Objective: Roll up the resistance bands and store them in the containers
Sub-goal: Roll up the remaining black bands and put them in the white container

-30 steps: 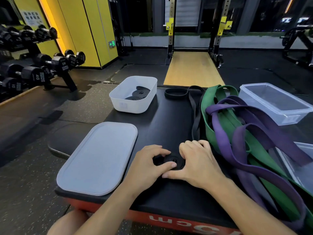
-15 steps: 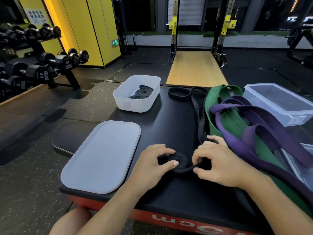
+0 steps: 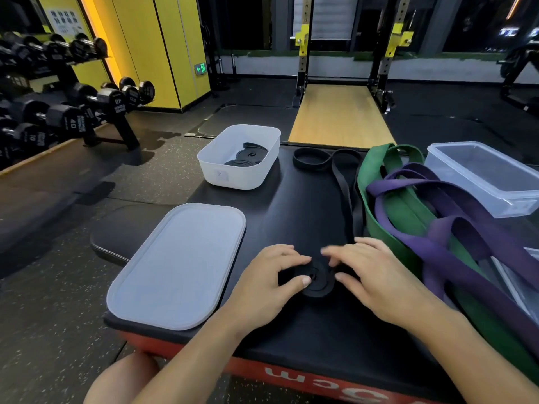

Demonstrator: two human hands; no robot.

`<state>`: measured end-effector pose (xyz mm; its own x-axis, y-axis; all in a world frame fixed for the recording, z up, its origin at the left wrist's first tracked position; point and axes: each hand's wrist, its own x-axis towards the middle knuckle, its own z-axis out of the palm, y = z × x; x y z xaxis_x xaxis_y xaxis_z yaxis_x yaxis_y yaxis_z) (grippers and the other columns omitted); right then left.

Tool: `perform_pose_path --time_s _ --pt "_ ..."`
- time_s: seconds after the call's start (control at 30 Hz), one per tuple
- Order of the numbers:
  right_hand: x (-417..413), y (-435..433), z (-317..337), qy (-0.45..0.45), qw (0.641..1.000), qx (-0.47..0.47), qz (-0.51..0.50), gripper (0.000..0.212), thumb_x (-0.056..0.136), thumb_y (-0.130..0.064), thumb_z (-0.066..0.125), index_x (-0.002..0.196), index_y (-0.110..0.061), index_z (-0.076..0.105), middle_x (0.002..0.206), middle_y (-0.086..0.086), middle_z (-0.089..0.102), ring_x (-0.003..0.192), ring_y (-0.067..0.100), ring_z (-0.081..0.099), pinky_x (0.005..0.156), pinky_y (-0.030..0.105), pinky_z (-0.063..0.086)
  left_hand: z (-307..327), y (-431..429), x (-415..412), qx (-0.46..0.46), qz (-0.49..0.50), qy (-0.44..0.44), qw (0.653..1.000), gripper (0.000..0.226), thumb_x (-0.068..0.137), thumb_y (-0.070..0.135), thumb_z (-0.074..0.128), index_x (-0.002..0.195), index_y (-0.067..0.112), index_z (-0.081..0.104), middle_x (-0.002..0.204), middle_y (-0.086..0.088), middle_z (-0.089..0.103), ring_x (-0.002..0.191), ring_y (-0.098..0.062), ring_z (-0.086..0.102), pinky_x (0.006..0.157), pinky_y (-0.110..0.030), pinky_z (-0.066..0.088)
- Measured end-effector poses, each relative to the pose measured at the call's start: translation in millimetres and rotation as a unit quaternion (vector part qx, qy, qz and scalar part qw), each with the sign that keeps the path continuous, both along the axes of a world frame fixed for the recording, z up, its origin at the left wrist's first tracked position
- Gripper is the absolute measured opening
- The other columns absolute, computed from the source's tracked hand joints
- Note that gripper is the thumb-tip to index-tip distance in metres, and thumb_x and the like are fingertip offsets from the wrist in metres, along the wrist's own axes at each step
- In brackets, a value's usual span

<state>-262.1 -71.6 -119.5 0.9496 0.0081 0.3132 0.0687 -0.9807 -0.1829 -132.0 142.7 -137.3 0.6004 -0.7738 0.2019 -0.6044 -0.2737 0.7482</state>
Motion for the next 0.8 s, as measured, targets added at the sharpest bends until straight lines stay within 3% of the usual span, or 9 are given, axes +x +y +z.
perform_pose_path --time_s 0.1,0.2,0.3,0.37,0.57,0.67,0.8 --pt "-1 6 2 0.050 0.996 0.064 0.021 0.072 0.090 -0.021 0.061 0.156 -0.033 0.035 0.132 -0.024 0.060 0.123 -0.007 0.049 0.116 0.017 0.023 1 1 -1 -0.016 -0.004 0.001 1.000 0.038 0.095 0.034 0.072 0.133 0.038 0.067 0.129 0.027 0.060 0.138 0.007 0.041 0.116 -0.026 0.035" --pt "-2 12 1 0.045 0.993 0.102 0.032 0.073 0.083 -0.023 0.056 0.153 -0.038 0.041 0.135 -0.028 0.057 0.126 -0.020 0.041 0.118 0.014 0.018 2 2 -4 -0.048 0.002 0.024 0.999 0.039 0.092 0.027 0.075 0.127 0.041 0.067 0.121 0.026 0.067 0.127 0.002 0.055 0.109 -0.026 0.043" --pt "-1 9 2 0.056 0.993 0.098 0.026 0.073 0.076 -0.037 0.057 0.148 -0.037 0.049 0.122 -0.039 0.051 0.122 -0.015 0.045 0.120 0.023 0.021 3 2 -4 -0.053 -0.002 0.051 0.997 0.035 0.092 0.022 0.075 0.119 0.041 0.066 0.117 0.025 0.071 0.124 0.002 0.059 0.107 -0.025 0.043" --pt "1 10 2 0.070 0.993 0.094 0.030 0.074 0.073 -0.042 0.058 0.146 -0.035 0.052 0.113 -0.036 0.047 0.113 -0.008 0.047 0.115 0.026 0.027 4 2 -3 -0.048 -0.016 0.045 0.998 0.030 0.094 0.021 0.073 0.117 0.039 0.067 0.120 0.024 0.069 0.128 0.005 0.054 0.108 -0.020 0.040" --pt "3 10 5 0.089 0.990 0.108 0.020 0.068 0.070 -0.049 0.057 0.137 -0.040 0.058 0.111 -0.035 0.046 0.110 -0.002 0.048 0.112 0.019 0.021 1 0 -4 -0.019 -0.039 -0.016 0.999 0.015 0.097 0.032 0.069 0.111 0.035 0.071 0.126 0.029 0.063 0.142 0.005 0.036 0.115 -0.023 0.033" --pt "0 10 5 0.086 0.988 0.127 0.011 0.063 0.071 -0.049 0.058 0.134 -0.040 0.061 0.111 -0.031 0.051 0.112 0.002 0.051 0.116 0.019 0.017 4 -1 -9 -0.015 -0.024 -0.028 0.999 0.023 0.088 0.048 0.076 0.109 0.041 0.071 0.123 0.028 0.049 0.134 0.001 0.038 0.105 -0.011 0.032" --pt "-1 13 4 0.070 0.989 0.133 -0.007 0.058 0.069 -0.050 0.061 0.127 -0.041 0.061 0.107 -0.027 0.053 0.111 0.001 0.053 0.120 0.020 0.006 4 0 -11 0.019 -0.027 -0.071 0.997 0.030 0.090 0.056 0.068 0.118 0.047 0.065 0.110 0.024 0.050 0.120 -0.003 0.045 0.097 -0.019 0.040"
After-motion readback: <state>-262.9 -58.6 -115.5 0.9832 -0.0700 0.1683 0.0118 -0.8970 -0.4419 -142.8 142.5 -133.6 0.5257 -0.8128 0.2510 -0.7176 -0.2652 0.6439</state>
